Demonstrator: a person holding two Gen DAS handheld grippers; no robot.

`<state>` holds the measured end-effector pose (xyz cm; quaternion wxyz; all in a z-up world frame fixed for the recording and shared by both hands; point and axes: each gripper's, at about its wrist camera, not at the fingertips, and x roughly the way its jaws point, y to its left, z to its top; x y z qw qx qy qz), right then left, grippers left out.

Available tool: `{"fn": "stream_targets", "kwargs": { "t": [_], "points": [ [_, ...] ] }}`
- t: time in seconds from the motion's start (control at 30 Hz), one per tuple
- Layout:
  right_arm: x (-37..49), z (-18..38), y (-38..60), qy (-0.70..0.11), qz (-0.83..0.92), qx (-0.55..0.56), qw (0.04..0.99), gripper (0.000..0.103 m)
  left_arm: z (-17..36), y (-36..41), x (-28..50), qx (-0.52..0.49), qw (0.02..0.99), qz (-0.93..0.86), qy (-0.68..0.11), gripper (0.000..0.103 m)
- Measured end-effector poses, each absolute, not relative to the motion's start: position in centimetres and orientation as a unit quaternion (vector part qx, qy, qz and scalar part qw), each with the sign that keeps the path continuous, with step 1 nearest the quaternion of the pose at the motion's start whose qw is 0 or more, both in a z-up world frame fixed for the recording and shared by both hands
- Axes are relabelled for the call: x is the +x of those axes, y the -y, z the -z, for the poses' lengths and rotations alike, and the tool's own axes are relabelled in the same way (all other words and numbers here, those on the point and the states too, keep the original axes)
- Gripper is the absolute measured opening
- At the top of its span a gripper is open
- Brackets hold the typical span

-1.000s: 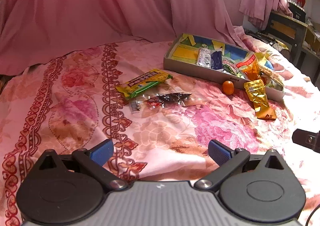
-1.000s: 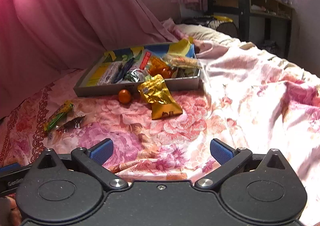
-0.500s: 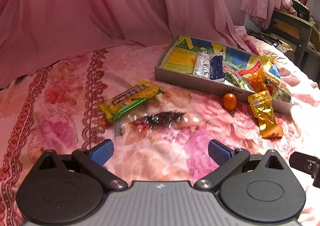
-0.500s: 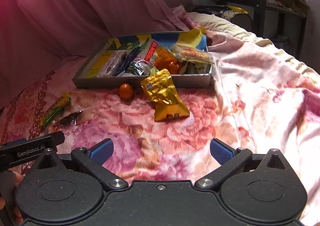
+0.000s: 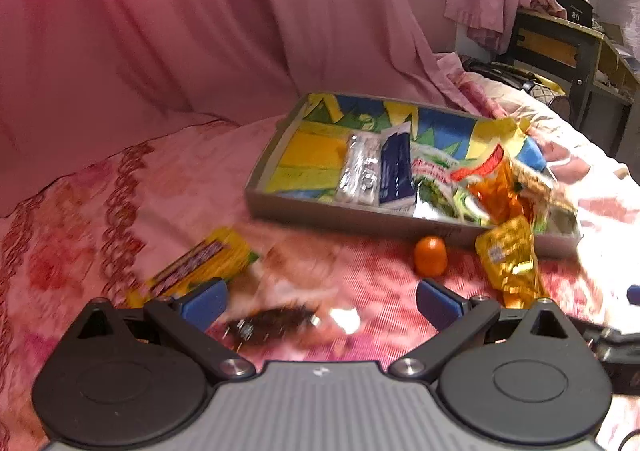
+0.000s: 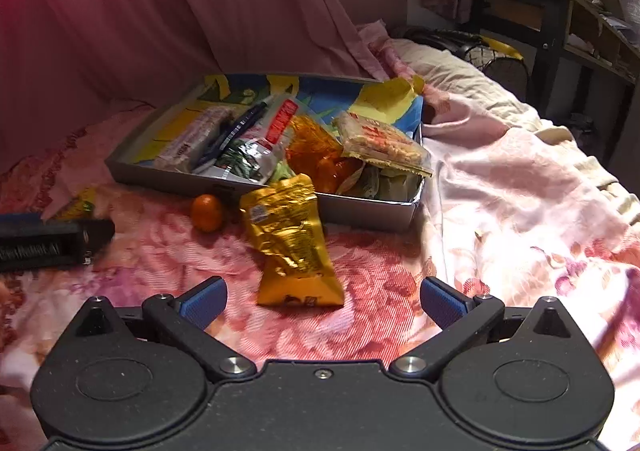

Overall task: Organize snacks
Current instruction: 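Move both tools back toward the orange and gold pouch beside the tray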

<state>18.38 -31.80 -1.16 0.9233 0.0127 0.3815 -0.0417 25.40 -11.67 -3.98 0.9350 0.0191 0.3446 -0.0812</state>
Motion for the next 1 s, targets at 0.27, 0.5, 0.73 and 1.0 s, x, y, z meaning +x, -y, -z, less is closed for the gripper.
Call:
{"fn": "stream_targets", "kwargs": {
  "t": [0.27, 0.5, 0.73, 1.0],
  "points": [
    [20.5, 3.2, 32.0, -0.389, 0.032, 0.009, 0.92, 0.102, 5.1, 14.3, 29.1, 0.016, 0.925, 0.109, -0.365, 0.103],
    [21.6, 4.5, 31.6, -0.391, 0.023, -0.006, 0.92, 0.102, 6.2, 16.7, 31.0, 0.034, 0.919, 0.113, -0.376, 0.103],
    [22.2, 5.1, 31.0, -0.383, 0.009, -0.015, 0.923, 0.094, 7.0, 18.5, 31.3, 0.079, 0.916, 0.116, -0.377, 0.102],
    [22.8, 5.8, 30.7, -0.389, 0.001, -0.01, 0.921, 0.088, 7.6, 20.4, 31.0, 0.124, 0.913, 0.122, -0.37, 0.102]
  ]
}}
